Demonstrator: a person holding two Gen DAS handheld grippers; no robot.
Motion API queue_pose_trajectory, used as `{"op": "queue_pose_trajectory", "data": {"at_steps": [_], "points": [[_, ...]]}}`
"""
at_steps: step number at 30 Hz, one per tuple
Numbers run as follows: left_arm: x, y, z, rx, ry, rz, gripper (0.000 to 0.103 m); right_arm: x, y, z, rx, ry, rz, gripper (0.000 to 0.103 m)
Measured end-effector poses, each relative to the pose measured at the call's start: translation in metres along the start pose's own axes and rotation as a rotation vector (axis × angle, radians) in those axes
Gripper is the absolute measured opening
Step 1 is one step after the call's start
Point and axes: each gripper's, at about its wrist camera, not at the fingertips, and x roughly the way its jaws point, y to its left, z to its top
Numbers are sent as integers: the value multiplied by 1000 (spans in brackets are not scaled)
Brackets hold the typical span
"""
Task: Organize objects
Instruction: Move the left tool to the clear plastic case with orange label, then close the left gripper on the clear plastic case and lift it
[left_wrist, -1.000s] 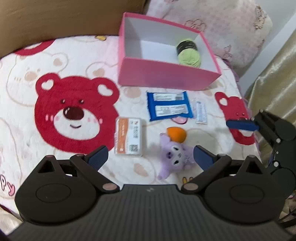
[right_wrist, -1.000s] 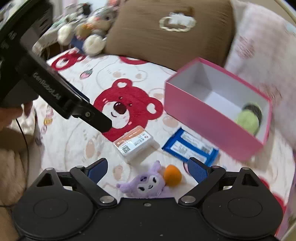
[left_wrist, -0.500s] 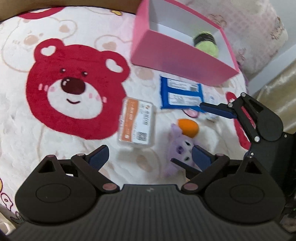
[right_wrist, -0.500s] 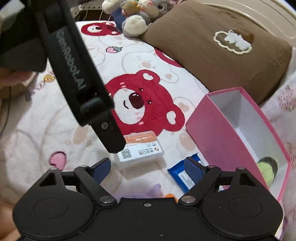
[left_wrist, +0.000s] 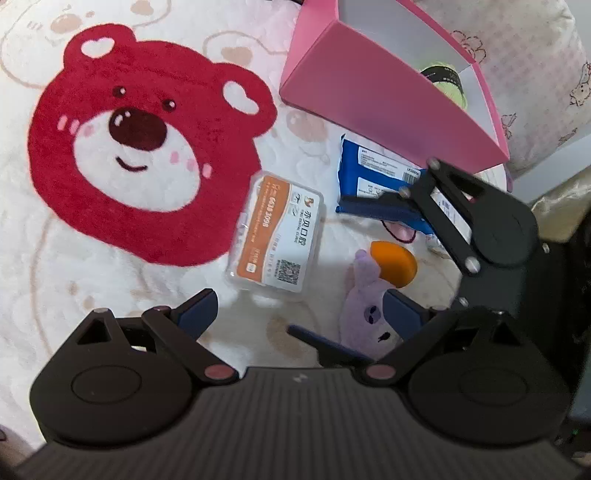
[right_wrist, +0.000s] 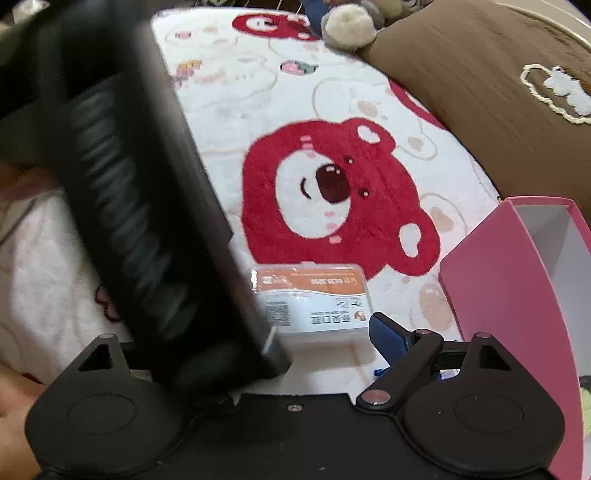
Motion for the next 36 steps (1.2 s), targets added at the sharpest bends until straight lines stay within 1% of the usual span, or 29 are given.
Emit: {"op": "queue_pose_trajectory", "data": {"at_steps": [3, 8, 11, 13, 14, 17, 19, 20, 23, 26, 27, 29, 31, 36], "points": [[5, 8, -4, -62, -20, -8, 96, 9, -1, -2, -32, 13, -10, 91], [14, 24, -7, -115, -25, 8, 94, 20, -4, -6, -42, 16, 10, 93], [16, 34, -8, -160, -49, -22, 92, 28, -10, -6, -26, 30, 19, 94], [18, 37, -7, -167, -74, -60, 81, 32, -16, -6, 4, 37, 50, 95], [21, 37, -7, -166, -74, -82, 78, 34, -19, -7, 23, 40, 67, 95], [25, 41, -5, -196, -76, -82, 74, 41, -24, -9, 44, 50, 88, 95], [24, 43, -5, -192, -80, -73, 68, 43, -29, -10, 92, 55, 105, 95], [24, 44, -5, -193, -79, -72, 67, 42, -31, -11, 115, 57, 110, 94], [28, 50, -5, -224, -42, -75, 65, 36, -33, -15, 183, 41, 115, 94], [29, 52, -4, -221, -32, -81, 58, 31, -36, -20, 320, 29, 136, 94], [30, 53, -2, -227, -27, -95, 52, 36, -39, -17, 360, 26, 135, 94], [31, 53, -2, -228, -26, -104, 51, 39, -37, -17, 415, 25, 108, 94], [31, 53, -3, -215, -34, -92, 43, 39, -33, -17, 450, 34, 81, 94], [29, 50, -4, -196, -38, -89, 43, 35, -27, -17, 484, 31, 39, 94]]}}
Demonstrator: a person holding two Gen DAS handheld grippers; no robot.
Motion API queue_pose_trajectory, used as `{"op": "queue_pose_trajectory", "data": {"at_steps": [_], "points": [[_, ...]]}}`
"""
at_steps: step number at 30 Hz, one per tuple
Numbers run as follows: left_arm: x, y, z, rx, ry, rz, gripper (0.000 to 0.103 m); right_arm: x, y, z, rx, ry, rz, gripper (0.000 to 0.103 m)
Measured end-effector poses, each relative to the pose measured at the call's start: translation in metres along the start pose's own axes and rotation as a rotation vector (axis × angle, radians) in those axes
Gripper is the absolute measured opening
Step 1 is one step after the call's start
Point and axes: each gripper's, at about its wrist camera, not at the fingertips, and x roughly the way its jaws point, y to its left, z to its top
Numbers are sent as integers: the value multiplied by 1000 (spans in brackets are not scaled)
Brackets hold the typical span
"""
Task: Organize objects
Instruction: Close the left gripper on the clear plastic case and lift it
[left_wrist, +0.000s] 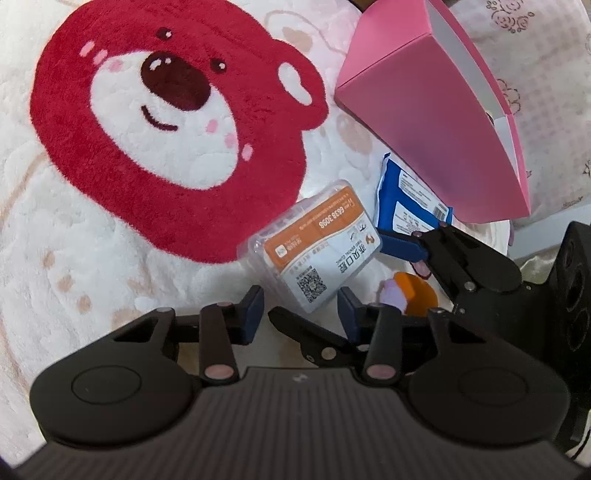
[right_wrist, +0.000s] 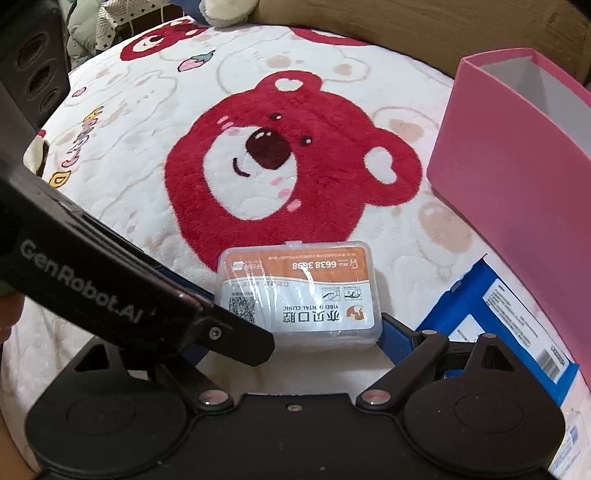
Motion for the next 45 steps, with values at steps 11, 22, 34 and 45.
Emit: {"op": "queue_pose_trajectory", "data": {"at_steps": [11, 22, 34, 45], "points": [[5, 6, -3, -31, -10, 1, 48, 3, -6, -2, 4, 2, 34, 94], [-1, -13, -10, 94, -43, 25, 48, -8, 7, -8, 29, -66, -39, 94], [-34, -56, -16, 284, -13, 34, 46, -59, 31, -21, 147, -190, -157, 94], [-77, -112, -20, 451, -53, 54, 46, -118, 47, -19, 143, -318, -298, 94]]}}
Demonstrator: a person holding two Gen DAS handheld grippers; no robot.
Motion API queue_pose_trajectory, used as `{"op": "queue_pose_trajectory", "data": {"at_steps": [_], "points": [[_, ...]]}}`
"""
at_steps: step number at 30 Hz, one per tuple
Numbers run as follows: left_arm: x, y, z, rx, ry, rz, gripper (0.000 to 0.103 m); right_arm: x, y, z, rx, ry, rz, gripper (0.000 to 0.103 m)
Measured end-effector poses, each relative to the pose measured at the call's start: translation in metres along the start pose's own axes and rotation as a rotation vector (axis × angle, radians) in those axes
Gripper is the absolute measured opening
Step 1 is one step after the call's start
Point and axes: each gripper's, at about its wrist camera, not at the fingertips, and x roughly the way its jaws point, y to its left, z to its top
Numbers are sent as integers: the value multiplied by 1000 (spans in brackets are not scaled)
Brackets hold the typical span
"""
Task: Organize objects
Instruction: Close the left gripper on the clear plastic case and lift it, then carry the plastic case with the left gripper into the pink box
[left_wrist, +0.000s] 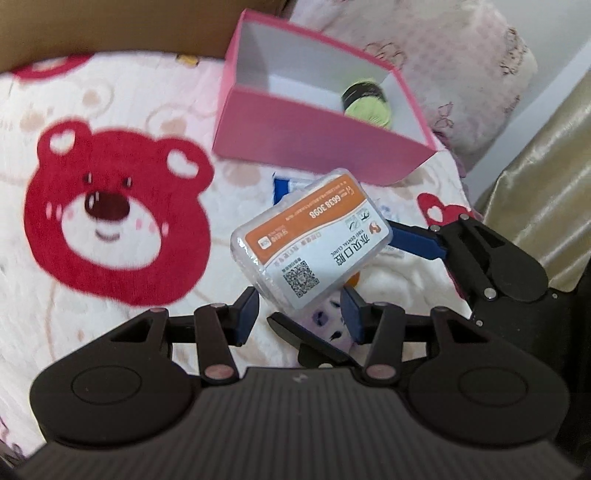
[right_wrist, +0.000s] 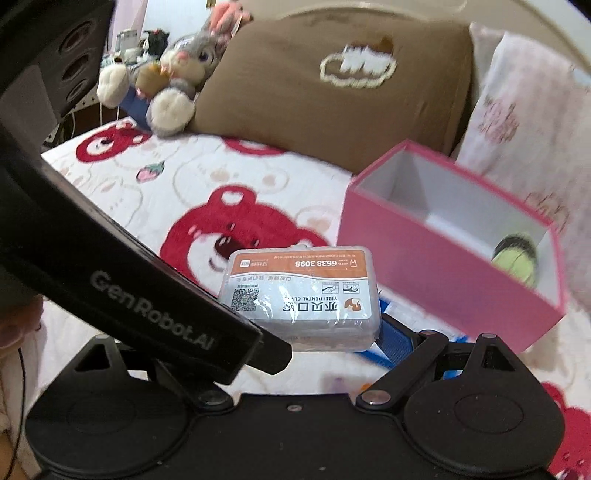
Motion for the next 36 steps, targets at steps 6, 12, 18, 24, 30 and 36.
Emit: {"op": "queue_pose_trajectory", "data": {"at_steps": [6, 12, 18, 24, 30, 36], "points": [[-15, -27, 23, 73, -19, 19, 46, -20, -11, 17, -18, -66, -55, 94], [-27, -48, 51, 151, -16, -3, 46, -35, -19, 38, -41, -99, -132, 94], [-19, -68, 89, 195, -6, 13, 46, -35, -41, 60, -53, -120, -189, 93], [10, -81, 131, 195, -18, 23, 46, -12, -82, 75, -19, -134, -208, 93], [56, -86, 174, 188, 7, 46, 46, 29, -133, 83, 52, -137, -186, 93], [102, -74, 214, 149, 40, 51, 46, 72, -177, 89, 137, -114, -146, 93]]}}
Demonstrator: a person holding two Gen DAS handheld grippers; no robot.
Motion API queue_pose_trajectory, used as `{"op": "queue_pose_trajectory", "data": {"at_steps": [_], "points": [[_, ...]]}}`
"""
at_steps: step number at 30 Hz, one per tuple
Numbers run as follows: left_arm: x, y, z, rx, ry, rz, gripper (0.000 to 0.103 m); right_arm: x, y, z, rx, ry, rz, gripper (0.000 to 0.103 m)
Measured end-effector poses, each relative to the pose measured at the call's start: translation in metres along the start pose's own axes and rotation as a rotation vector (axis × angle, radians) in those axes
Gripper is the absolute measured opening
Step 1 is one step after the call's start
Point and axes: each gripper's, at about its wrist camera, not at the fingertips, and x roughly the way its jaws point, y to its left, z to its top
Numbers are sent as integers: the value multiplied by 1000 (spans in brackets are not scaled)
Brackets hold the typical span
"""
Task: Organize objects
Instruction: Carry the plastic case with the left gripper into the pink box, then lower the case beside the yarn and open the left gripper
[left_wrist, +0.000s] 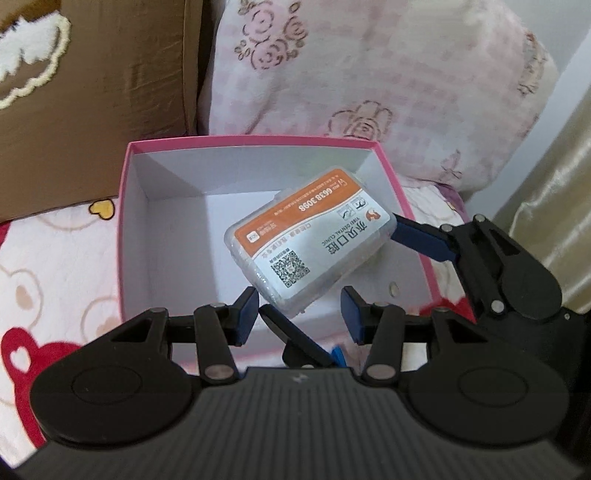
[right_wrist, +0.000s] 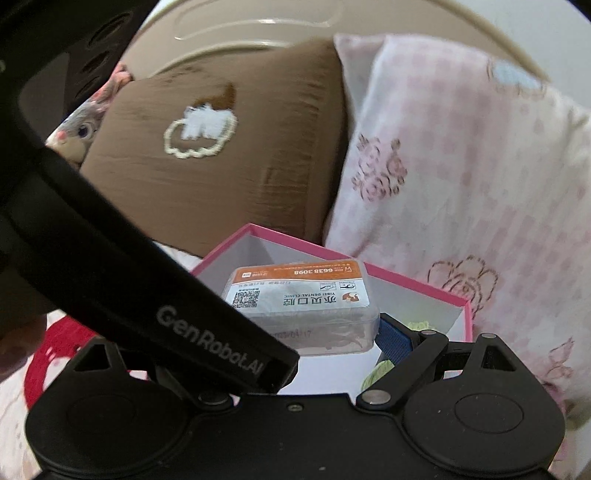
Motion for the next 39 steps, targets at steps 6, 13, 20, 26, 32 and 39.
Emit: {"op": "queue_pose_trajectory", "data": {"at_steps": [6, 13, 20, 26, 32, 39], "points": [[45, 20, 27, -47, 42, -8, 46, 48, -23, 0, 35, 46, 13, 93], [96, 40, 42, -100, 130, -15, 46, 93, -30, -12, 29, 102, 20, 93], [124, 43, 47, -94, 158, 18, 50, 112, -41, -2, 73, 224, 91, 92], [131, 46, 45, -110, 154, 19, 50, 127, -40, -5, 64, 349, 64, 82], [129, 54, 48, -120, 130, 21, 49, 126, -49, -10, 100, 350, 44, 58], [131, 57, 48, -169, 100, -10, 48, 120, -44, -17, 71, 320, -40, 52]]}}
